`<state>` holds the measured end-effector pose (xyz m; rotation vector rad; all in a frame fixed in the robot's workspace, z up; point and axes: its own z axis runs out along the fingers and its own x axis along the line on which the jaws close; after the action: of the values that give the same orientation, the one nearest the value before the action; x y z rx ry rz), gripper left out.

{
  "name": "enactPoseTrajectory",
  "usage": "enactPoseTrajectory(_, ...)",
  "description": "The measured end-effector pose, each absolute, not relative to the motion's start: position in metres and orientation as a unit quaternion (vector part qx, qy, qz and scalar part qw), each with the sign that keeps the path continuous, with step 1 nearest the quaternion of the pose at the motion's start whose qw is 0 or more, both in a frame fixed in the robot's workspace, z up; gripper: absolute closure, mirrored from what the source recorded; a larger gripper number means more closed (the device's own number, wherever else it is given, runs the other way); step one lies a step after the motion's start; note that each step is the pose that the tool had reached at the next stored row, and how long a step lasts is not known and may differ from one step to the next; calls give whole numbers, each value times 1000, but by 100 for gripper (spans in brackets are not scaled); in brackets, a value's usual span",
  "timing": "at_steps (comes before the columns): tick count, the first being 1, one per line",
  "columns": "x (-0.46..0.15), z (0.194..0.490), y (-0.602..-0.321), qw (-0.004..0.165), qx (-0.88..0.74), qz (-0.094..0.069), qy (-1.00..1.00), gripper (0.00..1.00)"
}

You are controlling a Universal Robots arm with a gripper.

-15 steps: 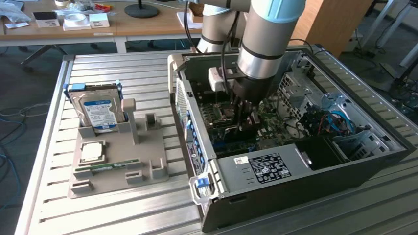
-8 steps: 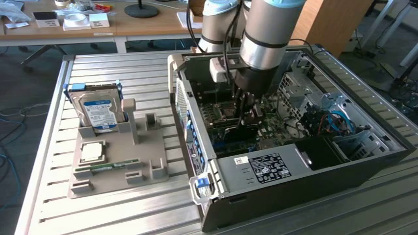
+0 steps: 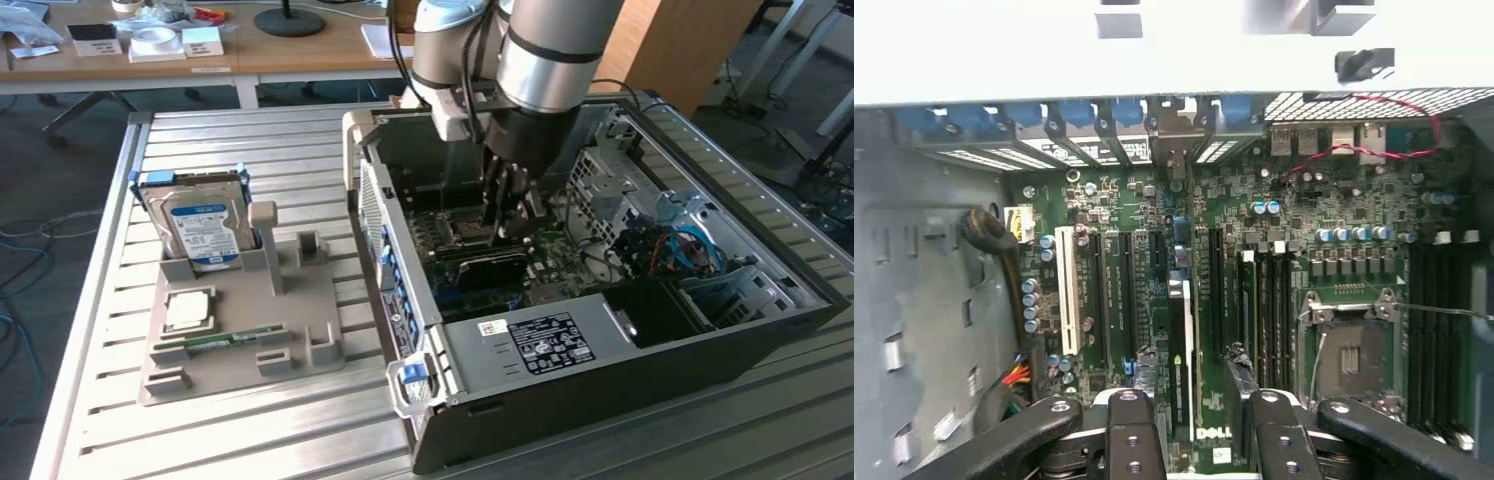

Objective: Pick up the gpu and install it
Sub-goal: 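Insert the gpu into the slot, then press down on the gpu until it lock into place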

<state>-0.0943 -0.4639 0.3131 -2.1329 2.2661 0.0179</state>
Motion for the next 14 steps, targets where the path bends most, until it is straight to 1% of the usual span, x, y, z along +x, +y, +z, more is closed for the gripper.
enactPoseTrajectory(2,-94,318,-464,15,-685,6,728,60)
enactPoseTrajectory(14,-94,318,-464,15,-685,6,728,60)
